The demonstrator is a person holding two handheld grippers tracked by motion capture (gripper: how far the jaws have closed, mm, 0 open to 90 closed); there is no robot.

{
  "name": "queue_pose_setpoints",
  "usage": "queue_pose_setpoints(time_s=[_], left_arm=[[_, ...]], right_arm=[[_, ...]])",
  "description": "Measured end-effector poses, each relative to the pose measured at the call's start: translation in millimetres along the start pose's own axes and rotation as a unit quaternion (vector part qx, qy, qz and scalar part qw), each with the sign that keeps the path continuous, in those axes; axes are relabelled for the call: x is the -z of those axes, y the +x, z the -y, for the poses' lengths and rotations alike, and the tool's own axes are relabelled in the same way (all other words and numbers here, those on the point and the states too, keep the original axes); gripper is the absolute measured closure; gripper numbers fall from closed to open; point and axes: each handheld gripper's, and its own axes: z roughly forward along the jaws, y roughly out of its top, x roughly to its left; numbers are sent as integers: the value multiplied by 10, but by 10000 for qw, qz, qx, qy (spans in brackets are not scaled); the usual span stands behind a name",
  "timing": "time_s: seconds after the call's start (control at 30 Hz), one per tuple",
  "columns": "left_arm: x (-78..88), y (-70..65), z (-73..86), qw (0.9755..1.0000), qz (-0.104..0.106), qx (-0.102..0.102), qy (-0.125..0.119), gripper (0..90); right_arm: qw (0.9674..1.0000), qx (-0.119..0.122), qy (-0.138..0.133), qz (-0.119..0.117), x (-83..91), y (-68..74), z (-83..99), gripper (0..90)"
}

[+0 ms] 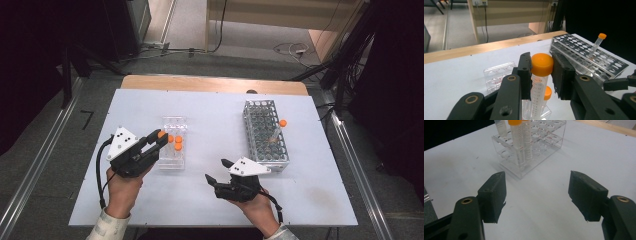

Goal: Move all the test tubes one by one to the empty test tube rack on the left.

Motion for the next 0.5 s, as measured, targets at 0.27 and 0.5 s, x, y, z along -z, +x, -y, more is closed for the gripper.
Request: queue_pose_setpoints(time_s=[0.27, 0.5], left_arm=[[-44, 15, 27, 9999, -103, -84, 46, 698], [-109, 18, 78, 9998, -156, -103, 69, 698]], right_arm=[[10000, 16, -8, 11, 1, -7, 0, 291], [10000, 19, 9, 30, -3, -7, 3, 291]])
